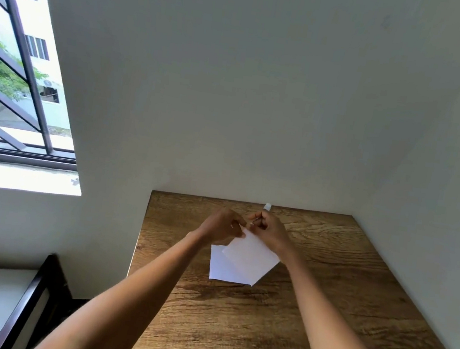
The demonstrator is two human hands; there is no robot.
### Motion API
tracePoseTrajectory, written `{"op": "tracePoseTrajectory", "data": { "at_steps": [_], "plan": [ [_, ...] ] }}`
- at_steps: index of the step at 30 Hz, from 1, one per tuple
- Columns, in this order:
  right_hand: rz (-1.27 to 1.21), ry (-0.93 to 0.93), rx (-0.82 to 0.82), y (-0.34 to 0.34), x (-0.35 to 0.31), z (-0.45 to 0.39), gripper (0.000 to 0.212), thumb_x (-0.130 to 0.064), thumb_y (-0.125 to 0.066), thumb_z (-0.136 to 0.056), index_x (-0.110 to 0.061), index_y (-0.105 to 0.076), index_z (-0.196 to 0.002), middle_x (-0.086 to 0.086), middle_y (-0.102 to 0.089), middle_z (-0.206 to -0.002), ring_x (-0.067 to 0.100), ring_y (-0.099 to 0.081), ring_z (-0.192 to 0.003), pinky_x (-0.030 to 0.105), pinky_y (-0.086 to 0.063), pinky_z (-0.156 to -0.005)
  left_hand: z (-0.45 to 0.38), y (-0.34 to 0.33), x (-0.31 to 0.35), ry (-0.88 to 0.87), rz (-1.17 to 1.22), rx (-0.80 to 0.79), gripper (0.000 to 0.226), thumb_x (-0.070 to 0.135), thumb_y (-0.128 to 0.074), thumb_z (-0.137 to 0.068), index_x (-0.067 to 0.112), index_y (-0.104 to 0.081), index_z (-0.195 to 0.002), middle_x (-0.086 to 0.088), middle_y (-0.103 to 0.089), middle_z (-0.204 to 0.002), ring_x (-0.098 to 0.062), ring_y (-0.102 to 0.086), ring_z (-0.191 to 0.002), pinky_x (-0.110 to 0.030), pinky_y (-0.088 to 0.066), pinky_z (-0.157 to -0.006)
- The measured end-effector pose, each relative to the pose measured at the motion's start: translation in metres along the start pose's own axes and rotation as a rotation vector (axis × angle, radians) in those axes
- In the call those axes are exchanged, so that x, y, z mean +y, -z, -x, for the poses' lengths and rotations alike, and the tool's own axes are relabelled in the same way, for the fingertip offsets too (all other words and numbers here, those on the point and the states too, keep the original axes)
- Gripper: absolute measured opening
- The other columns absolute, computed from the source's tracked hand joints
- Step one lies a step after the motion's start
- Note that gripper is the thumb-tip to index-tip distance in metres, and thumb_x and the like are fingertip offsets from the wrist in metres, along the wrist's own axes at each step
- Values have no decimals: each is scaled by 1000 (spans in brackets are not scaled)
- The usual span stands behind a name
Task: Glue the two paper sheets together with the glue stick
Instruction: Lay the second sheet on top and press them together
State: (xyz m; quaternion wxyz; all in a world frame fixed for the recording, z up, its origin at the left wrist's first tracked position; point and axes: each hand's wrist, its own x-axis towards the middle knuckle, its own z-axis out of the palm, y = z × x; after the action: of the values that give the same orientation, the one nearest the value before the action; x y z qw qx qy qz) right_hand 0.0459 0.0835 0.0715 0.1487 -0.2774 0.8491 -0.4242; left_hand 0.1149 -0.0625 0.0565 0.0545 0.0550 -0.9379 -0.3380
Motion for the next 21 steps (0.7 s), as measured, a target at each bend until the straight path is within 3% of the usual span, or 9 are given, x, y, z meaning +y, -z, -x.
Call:
{"op": "tracePoseTrajectory", "data": {
  "at_steps": [4, 8, 10, 13, 17, 21],
  "plan": [
    [-8, -23, 8, -8, 7, 2, 18, -22, -67, -84, -17, -60, -100, -5, -60, -83, 14, -59, -85, 24, -45, -71, 4, -12, -9, 101, 148, 29, 20, 14, -72, -80, 3, -73, -97, -11, -74, -95, -16, -65, -81, -15, -41, -64],
    [-79, -180, 254, -11, 24, 10, 31, -30, -65, -85, -10, -62, -108, 0, -61, -99, 15, -56, -92, 34, -49, -82, 12, -19, -22, 282, 367, 173, 17, 12, -72, -80, -4, -72, -87, -7, -66, -77, -2, -53, -57, -5, -38, -50],
    [-208, -312, 336, -13, 34, 17, 30, -28, -64, -86, -6, -63, -106, 6, -65, -100, 17, -58, -88, 34, -50, -80, 17, -22, -28, 359, 489, 227, 18, 12, -71, -81, -5, -72, -89, -11, -68, -82, -10, -58, -65, -13, -45, -59],
    [-412, -509, 257, -20, 47, 27, 29, -19, -64, -87, 1, -62, -109, 11, -65, -92, 16, -58, -76, 26, -50, -69, 24, -30, -36, 454, 630, 254, 22, 11, -71, -81, -8, -70, -92, -14, -68, -87, -18, -61, -82, -24, -49, -71],
    [-525, -575, 219, -30, 58, 32, 24, -11, -65, -86, 2, -64, -107, 8, -66, -83, 13, -60, -70, 21, -51, -60, 28, -44, -40, 568, 698, 234, 27, 13, -72, -80, -4, -69, -101, -10, -67, -104, -17, -58, -94, -22, -46, -72],
    [-510, -608, 215, -34, 65, 29, 23, -7, -63, -86, 4, -62, -106, 20, -67, -106, 21, -61, -84, 24, -52, -64, 29, -52, -45, 549, 581, 228, 23, 16, -68, -84, 1, -70, -101, -12, -69, -111, -11, -57, -86, -16, -44, -61]
  ]
}}
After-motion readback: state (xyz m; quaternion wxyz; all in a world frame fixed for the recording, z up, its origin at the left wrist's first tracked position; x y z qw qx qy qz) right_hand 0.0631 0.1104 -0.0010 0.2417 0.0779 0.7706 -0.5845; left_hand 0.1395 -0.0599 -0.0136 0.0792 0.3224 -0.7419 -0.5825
